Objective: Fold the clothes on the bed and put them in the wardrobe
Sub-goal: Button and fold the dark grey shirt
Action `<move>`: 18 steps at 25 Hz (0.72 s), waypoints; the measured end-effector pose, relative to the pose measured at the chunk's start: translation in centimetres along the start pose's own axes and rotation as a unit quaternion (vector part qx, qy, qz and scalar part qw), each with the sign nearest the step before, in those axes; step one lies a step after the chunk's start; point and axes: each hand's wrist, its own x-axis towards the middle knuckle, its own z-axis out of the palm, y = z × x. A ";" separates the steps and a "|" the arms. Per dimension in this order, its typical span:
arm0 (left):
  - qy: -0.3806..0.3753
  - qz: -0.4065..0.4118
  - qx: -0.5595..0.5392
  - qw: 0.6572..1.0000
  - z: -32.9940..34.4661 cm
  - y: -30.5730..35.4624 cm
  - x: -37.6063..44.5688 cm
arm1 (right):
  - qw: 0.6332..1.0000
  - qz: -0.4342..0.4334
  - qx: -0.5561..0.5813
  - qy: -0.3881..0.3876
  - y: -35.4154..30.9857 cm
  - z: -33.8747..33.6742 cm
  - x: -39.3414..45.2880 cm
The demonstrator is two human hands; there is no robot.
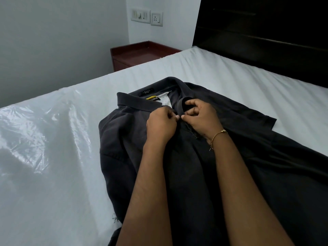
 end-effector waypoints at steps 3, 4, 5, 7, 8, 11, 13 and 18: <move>-0.005 -0.033 -0.135 0.990 -0.4 1.0 -1.0 | 0.999 -0.035 -0.007 0.030 -0.3 0.5 0.0; -0.004 -0.038 -0.157 0.987 -0.5 1.2 -1.2 | 0.998 -0.044 0.008 0.033 -0.4 0.7 0.0; -0.002 -0.041 -0.167 0.985 -0.5 1.4 -1.4 | 0.998 -0.049 0.025 0.034 -0.4 0.8 -0.1; 0.002 -0.051 -0.175 0.983 -0.5 1.4 -1.6 | 0.997 -0.044 0.051 0.029 -0.4 0.9 -0.4; 0.006 -0.060 -0.186 0.981 -0.5 1.4 -1.6 | 0.997 -0.039 0.061 0.023 -0.4 0.8 -0.5; 0.025 -0.107 -0.269 0.957 -0.2 1.5 -1.6 | 0.994 -0.019 0.109 -0.004 -0.3 0.3 -0.9; 0.033 -0.125 -0.292 0.948 0.0 1.4 -1.6 | 0.991 -0.009 0.131 -0.026 -0.3 0.2 -1.1; 0.023 -0.161 -0.343 0.925 -0.5 1.8 -1.6 | 0.987 -0.020 0.152 -0.049 -0.1 0.7 -1.0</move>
